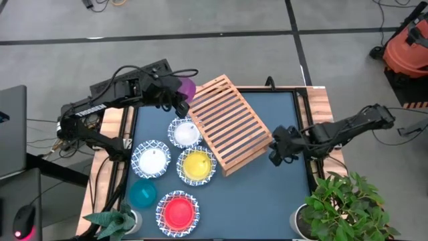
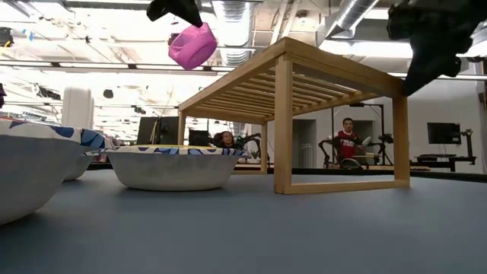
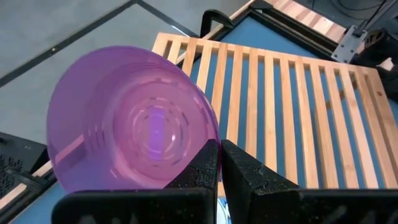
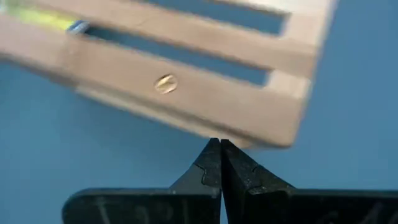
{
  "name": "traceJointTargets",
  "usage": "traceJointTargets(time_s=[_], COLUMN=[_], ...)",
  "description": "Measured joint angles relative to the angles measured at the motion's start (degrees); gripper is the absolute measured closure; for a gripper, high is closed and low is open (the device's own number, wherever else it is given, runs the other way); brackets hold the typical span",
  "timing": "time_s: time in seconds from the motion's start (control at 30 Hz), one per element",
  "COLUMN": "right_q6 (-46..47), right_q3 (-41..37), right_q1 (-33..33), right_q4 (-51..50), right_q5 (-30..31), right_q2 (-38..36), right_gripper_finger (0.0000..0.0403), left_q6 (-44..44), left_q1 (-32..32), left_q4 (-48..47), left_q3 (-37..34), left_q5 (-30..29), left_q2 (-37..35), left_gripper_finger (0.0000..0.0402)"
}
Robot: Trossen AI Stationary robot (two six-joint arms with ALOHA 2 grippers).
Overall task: Place and stack bowls onto a shelf
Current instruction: Put the violet bowl on the shelf
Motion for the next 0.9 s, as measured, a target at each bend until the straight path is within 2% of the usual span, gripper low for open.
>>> traceJointTargets(time_s=[0.23,0.57,0.9], right_q6=[8.0,14.1,12.3], right_q3=[0.0,0.0,0.0], right_q1=[-2.6,-6.7,-9.1], right_q4=[-8.8,-15.5,-14.7], right_q5=[4.2,9.8,10.4], right_q2=[0.8,0.7,-1.9], right_gripper_finger=[0.0383,0.0383,0.0383], left_q6=[-0.3,0.0,6.5], left_q1=[0.0,0.0,1.0], left_q4=[0.3,0.3,1.0], left_q3=[0.0,0.0,0.0], left_q5=[0.1,0.5,8.3], left_q2=[0.0,0.2,7.9], left_gripper_finger=[0.0401,0.0401,0.0401])
